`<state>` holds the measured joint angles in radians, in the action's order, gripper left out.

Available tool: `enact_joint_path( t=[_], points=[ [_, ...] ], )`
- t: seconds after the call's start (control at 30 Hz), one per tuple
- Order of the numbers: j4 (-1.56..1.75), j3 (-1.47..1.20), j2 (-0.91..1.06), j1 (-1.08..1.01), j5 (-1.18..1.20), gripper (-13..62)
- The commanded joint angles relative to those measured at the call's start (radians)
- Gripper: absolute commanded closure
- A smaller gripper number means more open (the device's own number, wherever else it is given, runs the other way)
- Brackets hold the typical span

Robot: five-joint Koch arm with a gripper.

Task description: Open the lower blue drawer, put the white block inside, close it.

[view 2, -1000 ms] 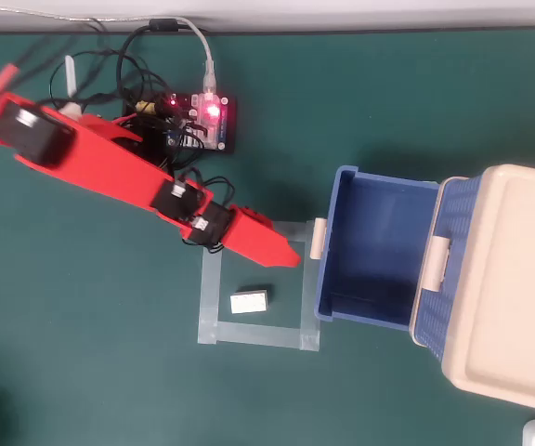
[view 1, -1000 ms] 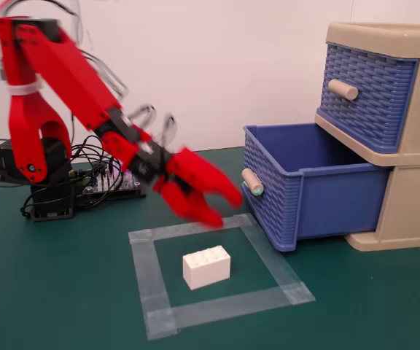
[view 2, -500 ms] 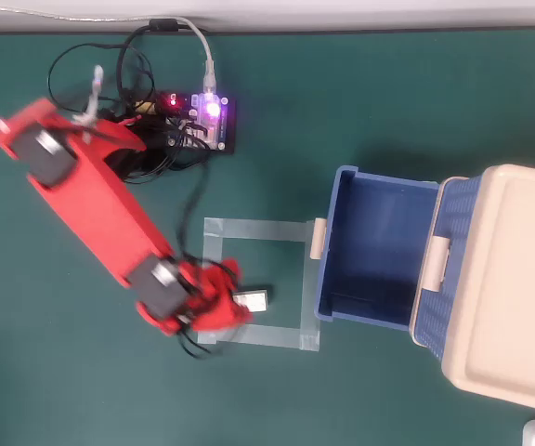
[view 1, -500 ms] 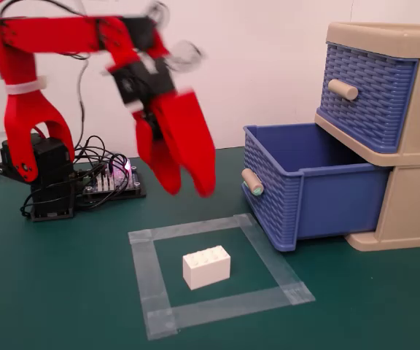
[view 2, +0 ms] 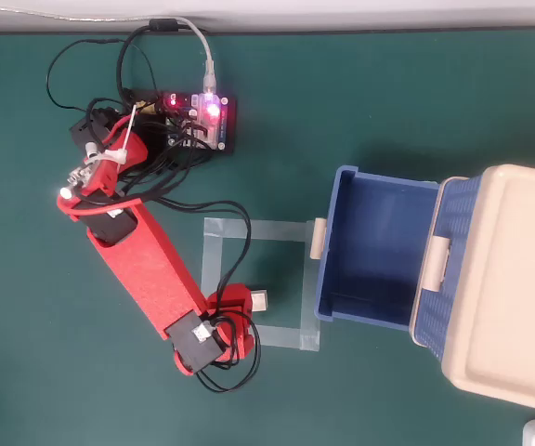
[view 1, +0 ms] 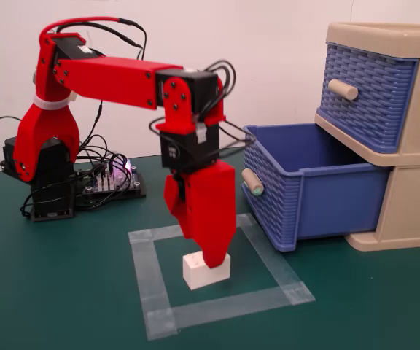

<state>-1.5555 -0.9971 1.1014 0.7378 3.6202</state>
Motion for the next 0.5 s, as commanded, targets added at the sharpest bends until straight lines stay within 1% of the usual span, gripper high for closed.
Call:
enact_joint_path(
  t=[0.0, 0.17, 0.2, 0.27, 0.33, 0.4, 0.43, 0.47],
  points=[
    [-0.009, 0.025, -0.009, 0.011, 0.054, 15.8],
    [-0.011, 0.025, -0.055, 0.011, 0.057, 16.2],
    [-0.012, 0.021, -0.057, 0.012, 0.057, 17.0],
    [-0.02, 0.018, -0.063, 0.015, 0.058, 21.0],
    [-0.014, 0.02, -0.063, 0.018, 0.061, 26.2],
    [-0.006, 0.023, -0.069, 0.02, 0.049, 35.1],
    [-0.006, 0.028, -0.074, 0.02, 0.046, 40.1],
    [-0.009, 0.028, -0.075, 0.018, 0.035, 47.7]
  ],
)
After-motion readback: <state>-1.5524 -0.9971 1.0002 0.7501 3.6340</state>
